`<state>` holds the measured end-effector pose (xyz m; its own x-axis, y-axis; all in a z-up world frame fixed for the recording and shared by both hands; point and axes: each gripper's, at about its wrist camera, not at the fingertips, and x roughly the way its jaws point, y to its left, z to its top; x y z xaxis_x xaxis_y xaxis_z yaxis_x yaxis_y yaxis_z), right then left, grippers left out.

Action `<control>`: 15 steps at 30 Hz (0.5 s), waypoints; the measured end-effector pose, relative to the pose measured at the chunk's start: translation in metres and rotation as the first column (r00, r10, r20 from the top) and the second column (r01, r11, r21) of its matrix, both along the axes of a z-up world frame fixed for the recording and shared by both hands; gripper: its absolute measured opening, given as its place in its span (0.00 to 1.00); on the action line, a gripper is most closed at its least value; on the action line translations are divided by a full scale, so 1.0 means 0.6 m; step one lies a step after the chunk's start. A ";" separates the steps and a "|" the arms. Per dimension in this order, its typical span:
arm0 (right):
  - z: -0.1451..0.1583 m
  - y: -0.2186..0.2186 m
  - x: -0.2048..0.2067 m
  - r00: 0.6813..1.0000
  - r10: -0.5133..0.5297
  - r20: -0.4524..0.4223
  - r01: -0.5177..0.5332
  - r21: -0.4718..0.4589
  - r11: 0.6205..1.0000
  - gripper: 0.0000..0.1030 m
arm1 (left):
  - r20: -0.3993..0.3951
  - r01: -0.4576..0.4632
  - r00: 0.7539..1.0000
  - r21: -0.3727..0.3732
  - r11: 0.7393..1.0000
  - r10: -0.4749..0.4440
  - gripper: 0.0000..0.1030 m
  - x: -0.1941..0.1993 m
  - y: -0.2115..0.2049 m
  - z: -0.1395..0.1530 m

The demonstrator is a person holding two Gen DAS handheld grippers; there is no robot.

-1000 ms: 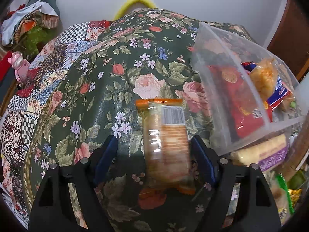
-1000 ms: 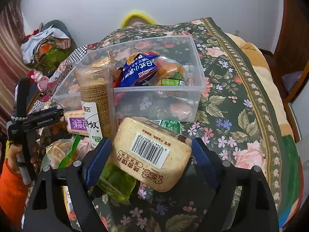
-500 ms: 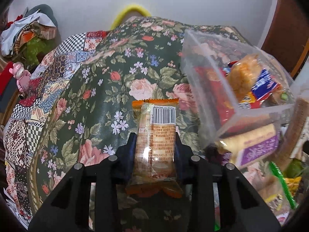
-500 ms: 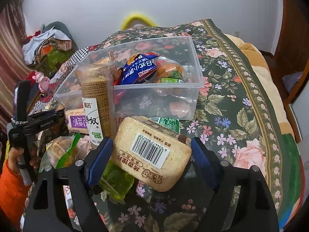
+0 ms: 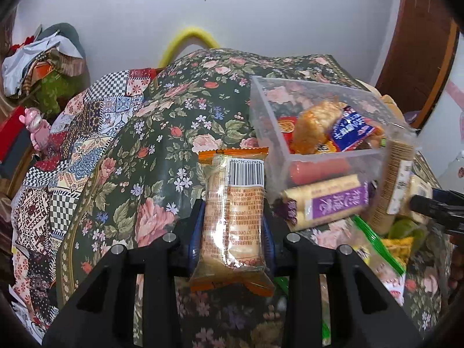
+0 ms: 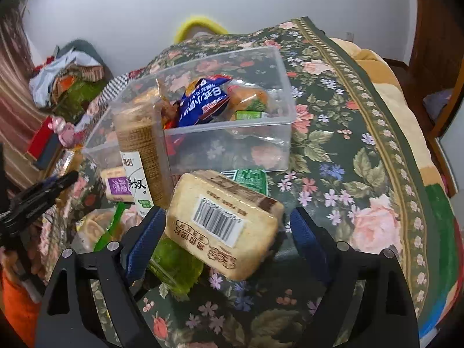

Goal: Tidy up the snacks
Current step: 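Grasp the wafer bar pack with the left tool while the right tool grasps the bread loaf pack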

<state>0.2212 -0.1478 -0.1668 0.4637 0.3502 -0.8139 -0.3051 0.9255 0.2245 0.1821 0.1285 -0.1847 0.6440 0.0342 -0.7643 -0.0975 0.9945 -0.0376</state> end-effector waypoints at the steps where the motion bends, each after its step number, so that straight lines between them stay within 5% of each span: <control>1: -0.006 0.007 0.003 1.000 0.001 -0.004 -0.001 -0.012 1.000 0.84 | 0.004 0.004 1.000 -0.001 1.000 -0.004 0.34 -0.005 -0.002 0.003; 5: -0.018 0.012 0.015 1.000 -0.024 -0.009 0.024 -0.012 1.000 0.90 | 0.015 0.017 1.000 -0.014 1.000 -0.017 0.34 -0.016 -0.009 0.012; 15: -0.011 -0.010 0.001 1.000 -0.022 0.017 0.022 -0.022 1.000 0.85 | 0.054 0.052 0.997 -0.033 0.998 -0.050 0.34 -0.011 -0.037 0.042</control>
<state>0.2217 -0.1538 -0.1731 0.4845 0.3216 -0.8135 -0.2879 0.9368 0.1989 0.1757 0.1062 -0.1593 0.6843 -0.0256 -0.7287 -0.0434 0.9962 -0.0757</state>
